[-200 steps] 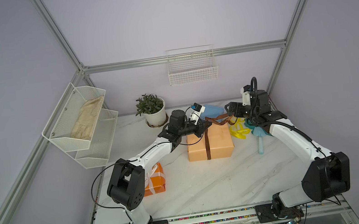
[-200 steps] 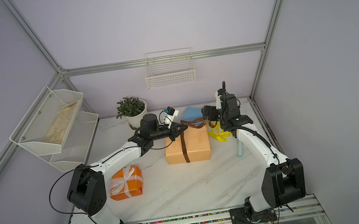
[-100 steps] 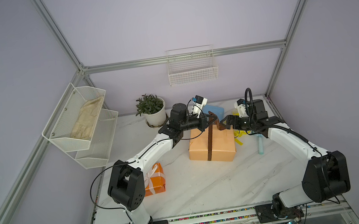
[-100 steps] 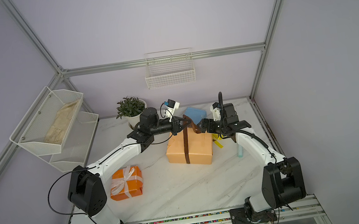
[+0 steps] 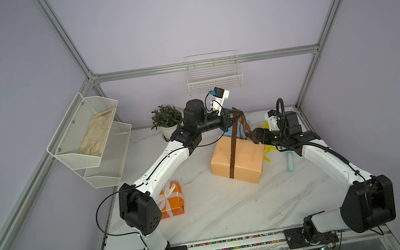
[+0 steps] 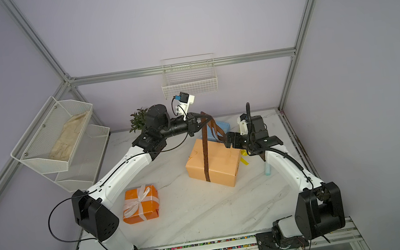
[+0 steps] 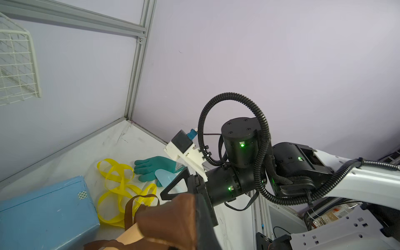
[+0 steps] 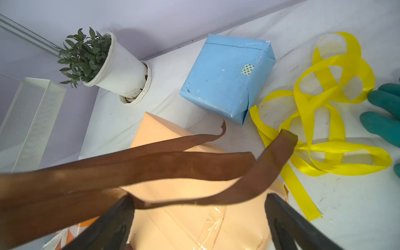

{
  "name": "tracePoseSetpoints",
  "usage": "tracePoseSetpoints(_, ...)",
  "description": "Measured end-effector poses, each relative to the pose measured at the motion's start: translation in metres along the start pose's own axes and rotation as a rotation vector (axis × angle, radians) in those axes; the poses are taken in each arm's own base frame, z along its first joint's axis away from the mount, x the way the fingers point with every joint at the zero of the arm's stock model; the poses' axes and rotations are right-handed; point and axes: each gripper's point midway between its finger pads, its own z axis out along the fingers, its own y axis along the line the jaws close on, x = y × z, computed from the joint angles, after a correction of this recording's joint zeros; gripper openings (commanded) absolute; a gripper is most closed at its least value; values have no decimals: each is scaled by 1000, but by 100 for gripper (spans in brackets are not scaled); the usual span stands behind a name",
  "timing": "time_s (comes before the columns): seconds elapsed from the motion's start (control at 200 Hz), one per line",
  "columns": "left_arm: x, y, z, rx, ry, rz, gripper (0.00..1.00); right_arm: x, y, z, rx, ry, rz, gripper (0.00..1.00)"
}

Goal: Untie the ribbon bows on the gift boxes
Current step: Pull the ribbon from the gift box, then place the ribbon at the center of the board.

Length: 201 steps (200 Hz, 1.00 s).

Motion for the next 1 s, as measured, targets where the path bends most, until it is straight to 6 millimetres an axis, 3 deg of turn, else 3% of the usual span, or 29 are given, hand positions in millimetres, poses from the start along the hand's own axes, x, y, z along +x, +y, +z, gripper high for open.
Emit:
tracePoseSetpoints(0.08,-10,0,-2,-22,-3,8,0,-3,11,-7,-45,-6,-9,97)
tracePoseSetpoints(0.215,-46,5,-16,-92,-62,57,0,-5,37,-13,-176,17,-27,97)
tracePoseSetpoints(0.365,-77,46,-52,-248,-136,79,0,3,55,-16,-295,43,-39,97)
tracePoseSetpoints(0.49,-90,88,-90,-414,-166,84,0,13,51,-18,-293,33,-42,97)
tracePoseSetpoints(0.56,-98,100,-112,-501,-182,103,0,15,45,-19,-266,17,-43,97)
tracePoseSetpoints(0.625,-108,100,-131,-567,-201,137,0,13,38,-20,-224,-11,-41,97)
tracePoseSetpoints(0.845,-145,76,-193,-689,-302,230,0,1,24,-19,-136,-73,1,97)
tracePoseSetpoints(0.935,-137,80,-207,-729,-302,219,0,0,19,-17,-113,-88,4,97)
tracePoseSetpoints(1.005,-117,93,-209,-757,-272,190,0,1,14,-16,-93,-93,11,97)
